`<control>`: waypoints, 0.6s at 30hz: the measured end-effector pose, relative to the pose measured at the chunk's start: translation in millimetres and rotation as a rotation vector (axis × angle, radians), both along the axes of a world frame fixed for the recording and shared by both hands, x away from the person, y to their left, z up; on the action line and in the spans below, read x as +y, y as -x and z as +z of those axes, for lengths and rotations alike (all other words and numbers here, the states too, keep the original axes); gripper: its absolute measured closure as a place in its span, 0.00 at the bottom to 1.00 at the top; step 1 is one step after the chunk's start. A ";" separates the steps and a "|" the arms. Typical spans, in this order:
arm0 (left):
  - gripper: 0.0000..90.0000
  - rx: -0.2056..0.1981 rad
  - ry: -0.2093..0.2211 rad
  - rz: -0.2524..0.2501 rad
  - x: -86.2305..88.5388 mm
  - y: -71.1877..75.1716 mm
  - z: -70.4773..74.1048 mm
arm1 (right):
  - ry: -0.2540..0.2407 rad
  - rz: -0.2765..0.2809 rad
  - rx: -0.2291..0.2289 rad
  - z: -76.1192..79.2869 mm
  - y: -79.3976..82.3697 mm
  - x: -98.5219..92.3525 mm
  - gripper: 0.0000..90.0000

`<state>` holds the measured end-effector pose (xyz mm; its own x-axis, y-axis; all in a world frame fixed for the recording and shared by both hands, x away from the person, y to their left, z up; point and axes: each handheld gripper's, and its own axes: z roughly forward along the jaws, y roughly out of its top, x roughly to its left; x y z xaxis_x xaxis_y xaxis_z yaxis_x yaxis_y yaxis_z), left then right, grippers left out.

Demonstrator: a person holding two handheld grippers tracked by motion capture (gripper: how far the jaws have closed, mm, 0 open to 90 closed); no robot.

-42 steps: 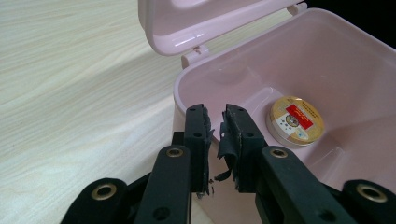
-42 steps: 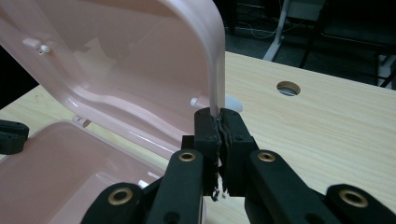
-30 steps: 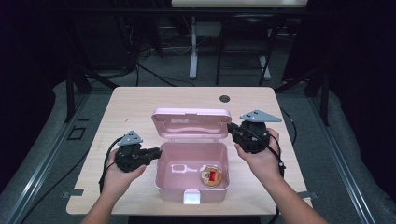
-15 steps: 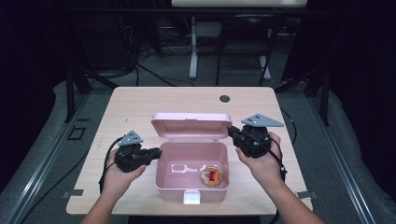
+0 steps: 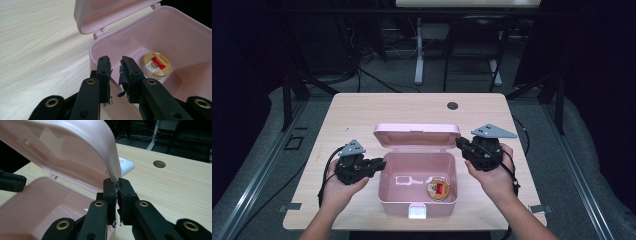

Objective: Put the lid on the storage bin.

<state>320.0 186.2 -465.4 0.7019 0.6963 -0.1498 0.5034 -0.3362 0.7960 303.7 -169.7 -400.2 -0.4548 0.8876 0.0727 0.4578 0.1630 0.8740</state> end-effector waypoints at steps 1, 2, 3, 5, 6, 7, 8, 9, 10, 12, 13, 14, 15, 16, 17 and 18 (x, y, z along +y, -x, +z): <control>0.85 -0.003 -0.004 -0.001 0.4 0.2 1.1 | -0.001 0.001 0.000 -0.1 0.2 -0.1 0.95; 0.84 -0.007 -0.001 0.000 0.6 0.5 2.1 | 0.000 0.002 0.000 -0.2 0.4 -0.3 0.95; 0.83 -0.013 0.003 0.004 1.0 0.9 3.4 | -0.002 0.003 0.001 -0.2 0.6 -0.4 0.95; 0.83 -0.020 0.015 0.013 1.9 2.3 6.1 | -0.003 0.004 0.002 -0.4 1.1 -0.5 0.95; 0.83 -0.027 0.015 0.011 3.0 2.5 7.6 | -0.003 0.005 0.002 -0.5 1.5 -0.5 0.95; 0.82 -0.030 0.018 0.014 3.7 3.2 8.9 | -0.003 0.006 0.002 -0.5 1.8 -0.7 0.94; 0.82 -0.036 0.016 0.017 4.4 3.7 10.0 | -0.003 0.007 0.002 -0.6 2.1 -0.7 0.94; 0.81 -0.039 0.018 0.020 4.7 4.3 11.0 | -0.003 0.007 0.003 -0.8 2.6 -0.7 0.94; 0.81 -0.046 0.017 0.022 5.2 4.6 11.8 | -0.004 0.008 0.003 -1.0 3.0 -0.8 0.94; 0.81 -0.047 0.015 0.027 5.9 5.7 13.8 | -0.007 0.008 0.004 -1.3 3.7 -1.0 0.94; 0.81 -0.053 0.014 0.030 6.2 6.0 14.5 | -0.008 0.008 0.002 -1.6 4.0 -1.1 0.94; 0.81 -0.056 0.009 0.031 6.8 6.2 15.6 | -0.010 0.010 0.001 -1.9 4.3 -1.3 0.94; 0.81 -0.062 0.014 0.038 6.9 6.6 16.1 | -0.010 0.010 0.000 -2.2 4.5 -1.4 0.94; 0.81 -0.064 0.015 0.039 7.4 6.9 17.0 | -0.012 0.011 0.000 -2.3 4.8 -1.6 0.94; 0.81 -0.066 0.017 0.041 7.7 7.1 17.5 | -0.012 0.012 0.002 -2.4 5.2 -1.8 0.94; 0.81 -0.069 0.023 0.049 8.0 7.7 18.6 | -0.013 0.012 0.002 -2.6 5.5 -1.9 0.94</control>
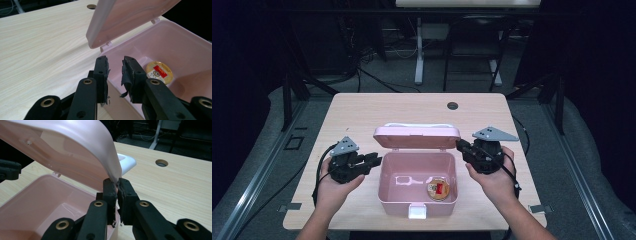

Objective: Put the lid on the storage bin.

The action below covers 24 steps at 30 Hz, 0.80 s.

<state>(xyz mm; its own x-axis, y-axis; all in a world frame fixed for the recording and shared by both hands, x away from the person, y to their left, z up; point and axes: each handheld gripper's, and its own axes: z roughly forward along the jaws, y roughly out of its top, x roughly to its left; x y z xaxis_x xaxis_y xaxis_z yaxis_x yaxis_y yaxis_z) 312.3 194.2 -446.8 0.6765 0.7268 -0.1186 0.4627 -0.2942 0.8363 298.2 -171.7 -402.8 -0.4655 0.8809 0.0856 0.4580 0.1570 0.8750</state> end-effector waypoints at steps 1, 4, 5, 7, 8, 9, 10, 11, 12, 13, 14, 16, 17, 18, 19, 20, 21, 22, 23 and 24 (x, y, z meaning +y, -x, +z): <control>0.81 -0.002 -0.001 -0.003 0.8 0.2 1.3 | -0.001 0.001 0.001 -0.2 0.6 -0.2 0.94; 0.79 -0.013 0.001 0.005 0.0 1.5 4.7 | -0.002 0.005 0.004 -0.5 1.9 -0.5 0.94; 0.79 -0.015 0.000 0.001 0.1 1.4 6.1 | -0.002 0.006 0.005 -0.5 2.2 -0.6 0.94; 0.79 -0.020 0.005 0.005 0.0 1.4 8.9 | -0.003 0.009 0.007 -0.6 2.7 -1.0 0.94; 0.79 -0.022 0.007 0.004 0.0 1.3 10.1 | -0.004 0.009 0.008 -0.8 3.0 -1.1 0.94; 0.79 -0.026 0.003 0.000 0.5 1.0 11.3 | -0.006 0.011 0.007 -1.0 3.4 -1.4 0.94; 0.78 -0.027 0.005 0.001 0.6 1.1 12.2 | -0.009 0.012 0.007 -1.3 3.9 -1.7 0.94; 0.78 -0.022 0.004 0.000 1.4 1.4 13.3 | -0.009 0.012 0.005 -1.7 4.3 -1.8 0.94; 0.78 -0.023 0.004 0.002 2.5 1.0 14.3 | -0.011 0.013 0.004 -2.0 4.5 -1.8 0.94; 0.77 -0.022 0.013 0.004 3.5 0.8 15.7 | -0.012 0.013 0.004 -2.2 4.8 -2.0 0.94; 0.77 -0.027 0.018 0.005 4.4 0.8 17.6 | -0.014 0.013 0.003 -2.4 4.8 -2.1 0.94; 0.77 -0.035 0.022 0.008 4.7 2.1 22.4 | -0.016 0.014 0.005 -2.6 5.3 -2.3 0.94; 0.77 -0.039 0.022 0.006 4.9 2.6 24.9 | -0.017 0.014 0.003 -2.9 5.5 -2.4 0.94; 0.77 -0.045 0.018 0.007 4.8 3.2 27.3 | -0.019 0.015 0.004 -3.0 5.8 -2.4 0.94; 0.77 -0.050 0.022 0.007 4.6 3.5 29.1 | -0.019 0.015 0.004 -3.1 6.0 -2.4 0.94; 0.77 -0.051 0.021 0.007 4.4 3.9 31.3 | -0.018 0.016 0.004 -3.1 6.1 -2.4 0.94; 0.77 -0.055 0.022 0.008 4.1 4.2 33.2 | -0.019 0.016 0.004 -3.1 6.1 -2.5 0.94; 0.77 -0.060 0.019 0.009 3.7 4.4 35.1 | -0.020 0.016 0.003 -3.2 6.0 -2.6 0.94; 0.77 -0.065 0.017 0.008 3.2 4.6 36.8 | -0.021 0.017 0.004 -3.2 5.9 -2.8 0.93; 0.77 -0.068 0.017 0.009 2.8 4.9 38.5 | -0.022 0.018 0.004 -3.2 5.8 -3.0 0.93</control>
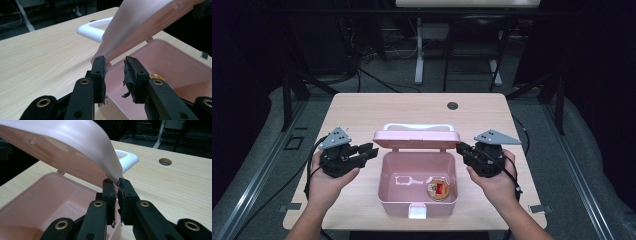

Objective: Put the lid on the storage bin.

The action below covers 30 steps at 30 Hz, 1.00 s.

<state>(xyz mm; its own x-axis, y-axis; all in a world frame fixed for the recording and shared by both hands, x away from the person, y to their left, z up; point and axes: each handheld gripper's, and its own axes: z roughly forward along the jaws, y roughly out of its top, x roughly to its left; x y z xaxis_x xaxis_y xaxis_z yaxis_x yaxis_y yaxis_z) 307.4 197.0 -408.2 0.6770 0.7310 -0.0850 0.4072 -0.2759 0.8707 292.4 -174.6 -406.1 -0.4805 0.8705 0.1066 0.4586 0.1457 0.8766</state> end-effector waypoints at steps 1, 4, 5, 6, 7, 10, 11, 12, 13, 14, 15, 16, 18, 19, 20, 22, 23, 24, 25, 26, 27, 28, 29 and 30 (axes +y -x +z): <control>0.77 -0.004 -0.001 -0.001 -0.4 0.0 1.5 | -0.004 0.000 0.001 -0.2 0.1 -0.2 0.93; 0.77 -0.016 -0.005 0.000 -1.6 0.6 5.4 | -0.008 0.002 0.003 -0.6 0.7 -0.4 0.93; 0.77 -0.017 -0.006 0.000 -1.6 0.8 6.6 | -0.008 0.003 0.004 -0.7 0.9 -0.5 0.93; 0.77 -0.020 -0.002 0.002 -1.8 1.0 7.2 | -0.007 0.003 0.006 -0.7 1.1 -0.7 0.93; 0.77 -0.021 -0.003 0.000 -1.5 1.2 8.0 | -0.008 0.003 0.007 -0.8 1.2 -0.8 0.93; 0.77 -0.025 0.008 -0.001 -0.7 2.3 10.6 | -0.009 0.003 0.007 -1.0 1.4 -0.8 0.93; 0.78 -0.030 0.010 -0.002 -0.5 2.7 11.6 | -0.010 0.003 0.008 -0.9 1.5 -0.7 0.93; 0.78 -0.032 0.010 -0.002 -0.5 3.2 12.8 | -0.009 0.003 0.008 -0.9 1.5 -0.6 0.93; 0.79 -0.034 0.010 -0.004 -0.6 3.8 14.0 | -0.008 0.004 0.008 -0.8 1.6 -0.6 0.93; 0.79 -0.034 0.008 -0.007 -0.6 4.4 15.1 | -0.007 0.004 0.008 -0.9 1.7 -0.7 0.93; 0.79 -0.037 0.007 -0.008 -0.9 4.6 15.9 | -0.008 0.005 0.008 -1.0 1.8 -0.9 0.93; 0.79 -0.040 0.006 -0.009 -1.3 4.8 16.7 | -0.009 0.004 0.007 -1.3 1.9 -1.0 0.93; 0.80 -0.040 0.003 -0.013 -2.4 5.2 18.7 | -0.011 0.003 0.006 -1.6 2.0 -0.9 0.93; 0.81 -0.036 0.001 -0.015 -3.1 5.5 19.7 | -0.012 0.002 0.006 -1.7 2.2 -0.8 0.93; 0.82 -0.041 0.001 -0.017 -4.1 5.8 21.0 | -0.011 0.002 0.006 -1.7 2.2 -0.8 0.93; 0.82 -0.050 0.005 -0.022 -6.1 7.3 24.7 | -0.014 0.003 0.008 -1.7 2.0 -1.1 0.93; 0.82 -0.052 0.005 -0.025 -6.8 8.1 26.9 | -0.014 0.004 0.011 -1.4 2.0 -1.2 0.93; 0.82 -0.059 -0.001 -0.021 -7.7 9.0 28.9 | -0.009 0.003 0.011 -1.3 1.9 -1.1 0.93; 0.81 -0.065 -0.004 -0.019 -8.2 9.7 30.7 | -0.006 0.003 0.011 -1.2 1.9 -1.1 0.93; 0.81 -0.068 -0.008 -0.016 -8.7 10.1 32.0 | -0.007 0.003 0.013 -1.2 1.8 -1.2 0.93; 0.82 -0.068 -0.014 -0.014 -8.8 10.1 32.8 | -0.008 0.003 0.014 -1.1 1.7 -1.3 0.93; 0.82 -0.067 -0.016 -0.013 -8.9 9.9 33.0 | -0.009 0.004 0.013 -1.1 1.7 -1.2 0.93; 0.82 -0.066 -0.018 -0.011 -8.9 9.7 33.1 | -0.009 0.004 0.012 -1.1 1.8 -1.1 0.93; 0.83 -0.065 -0.019 -0.010 -8.8 9.7 33.3 | -0.008 0.003 0.009 -1.3 1.9 -0.9 0.93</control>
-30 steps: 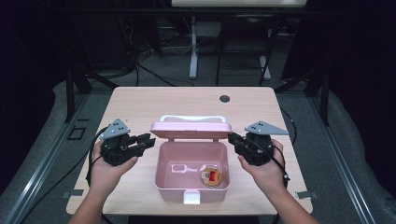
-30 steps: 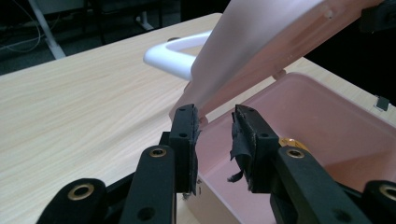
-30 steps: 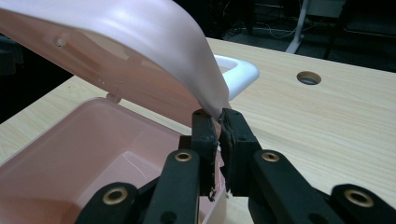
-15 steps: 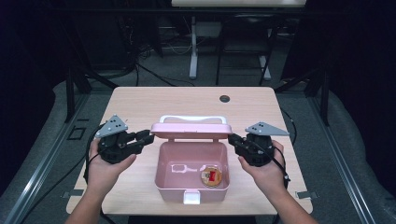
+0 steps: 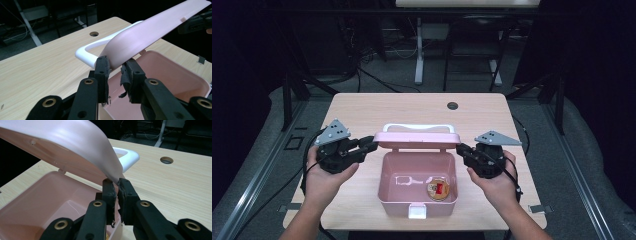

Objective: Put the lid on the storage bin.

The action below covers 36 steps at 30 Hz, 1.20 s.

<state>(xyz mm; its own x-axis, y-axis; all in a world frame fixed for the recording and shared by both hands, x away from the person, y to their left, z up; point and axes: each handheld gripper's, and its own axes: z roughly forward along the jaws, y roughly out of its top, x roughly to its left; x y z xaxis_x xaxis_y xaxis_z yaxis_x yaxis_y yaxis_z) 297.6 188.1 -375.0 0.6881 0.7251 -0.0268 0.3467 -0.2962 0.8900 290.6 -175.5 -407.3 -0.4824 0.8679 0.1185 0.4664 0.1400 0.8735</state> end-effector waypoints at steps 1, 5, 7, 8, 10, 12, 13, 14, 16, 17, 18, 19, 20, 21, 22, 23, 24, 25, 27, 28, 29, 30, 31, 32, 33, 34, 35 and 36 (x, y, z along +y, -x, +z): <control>0.83 -0.002 -0.001 0.001 0.1 0.2 0.1 | -0.001 -0.001 0.000 0.0 0.1 0.0 0.93; 0.85 -0.004 -0.002 0.000 0.7 0.7 -0.2 | 0.001 0.001 0.001 0.0 0.0 -0.1 0.93; 0.85 -0.001 0.004 -0.002 1.0 0.4 -0.4 | -0.002 0.003 0.004 0.3 -0.2 -0.2 0.93; 0.85 -0.001 0.005 -0.004 1.2 0.2 -0.4 | 0.000 0.005 0.003 0.3 -0.2 -0.3 0.93; 0.85 -0.003 0.005 -0.005 1.4 0.0 -0.5 | -0.002 0.009 0.005 0.2 -0.2 -0.7 0.92; 0.85 -0.004 0.003 -0.006 1.5 0.1 -0.6 | -0.002 0.009 0.003 0.1 0.3 -0.7 0.92; 0.86 -0.006 0.001 -0.005 1.5 0.1 -0.7 | -0.001 0.009 0.003 0.2 0.7 -0.5 0.92; 0.86 -0.006 0.000 -0.006 1.5 0.1 -0.7 | -0.001 0.008 0.000 0.2 1.0 -0.3 0.92; 0.86 -0.005 0.000 -0.007 1.5 0.3 -0.6 | -0.001 0.010 0.001 0.4 0.9 -0.5 0.91; 0.86 -0.007 -0.001 -0.008 1.4 0.5 -0.8 | -0.001 0.011 0.001 0.7 0.9 -0.8 0.91; 0.86 -0.006 -0.002 -0.009 1.4 0.8 -0.8 | -0.004 0.013 -0.001 0.9 0.8 -0.8 0.91; 0.86 -0.004 -0.001 -0.010 1.6 1.0 -0.9 | -0.004 0.015 -0.002 1.4 1.0 -1.1 0.91; 0.86 -0.003 0.000 -0.011 1.8 1.1 -1.0 | -0.004 0.017 -0.002 2.0 1.1 -1.4 0.91; 0.87 -0.002 0.000 -0.011 1.9 1.1 -1.1 | -0.003 0.018 -0.003 2.5 1.2 -1.6 0.91; 0.87 -0.001 -0.001 -0.011 2.0 1.2 -1.2 | -0.002 0.019 -0.004 3.0 1.2 -1.5 0.91; 0.87 0.000 -0.001 -0.012 2.1 1.2 -1.0 | 0.002 0.020 -0.003 3.7 1.3 -1.3 0.91; 0.87 0.000 -0.002 -0.012 2.1 1.2 -1.0 | 0.002 0.020 -0.005 4.3 1.3 -1.1 0.91; 0.87 0.000 -0.003 -0.012 1.9 1.4 -0.9 | 0.002 0.020 -0.008 5.1 1.4 -1.1 0.91; 0.87 0.001 -0.005 -0.012 1.8 1.8 -0.7 | 0.000 0.020 -0.009 6.5 1.8 -1.0 0.91; 0.87 0.001 -0.006 -0.012 1.9 1.9 -0.7 | 0.000 0.022 -0.009 7.3 2.1 -1.0 0.91; 0.87 0.001 -0.006 -0.012 1.9 2.1 -0.8 | 0.000 0.022 -0.010 7.8 2.5 -1.0 0.91; 0.87 0.004 -0.006 -0.014 2.2 2.4 -0.7 | 0.000 0.024 -0.009 8.3 2.9 -1.2 0.91; 0.87 0.004 -0.005 -0.014 2.2 2.6 -0.8 | -0.002 0.025 -0.012 8.6 3.2 -1.4 0.91; 0.87 0.002 -0.005 -0.012 2.0 2.9 -1.1 | -0.004 0.026 -0.013 8.9 3.7 -1.6 0.90; 0.87 0.002 -0.005 -0.012 1.9 3.2 -1.1 | -0.006 0.027 -0.012 9.4 4.3 -1.7 0.90; 0.87 0.002 -0.006 -0.013 2.0 3.4 -1.1 | -0.005 0.028 -0.015 9.8 4.9 -2.0 0.90; 0.87 0.003 -0.006 -0.013 2.0 3.7 -1.2 | -0.005 0.029 -0.014 10.4 5.5 -2.1 0.90; 0.87 0.002 -0.009 -0.014 2.0 3.9 -1.3 | -0.009 0.030 -0.016 11.0 6.1 -2.2 0.90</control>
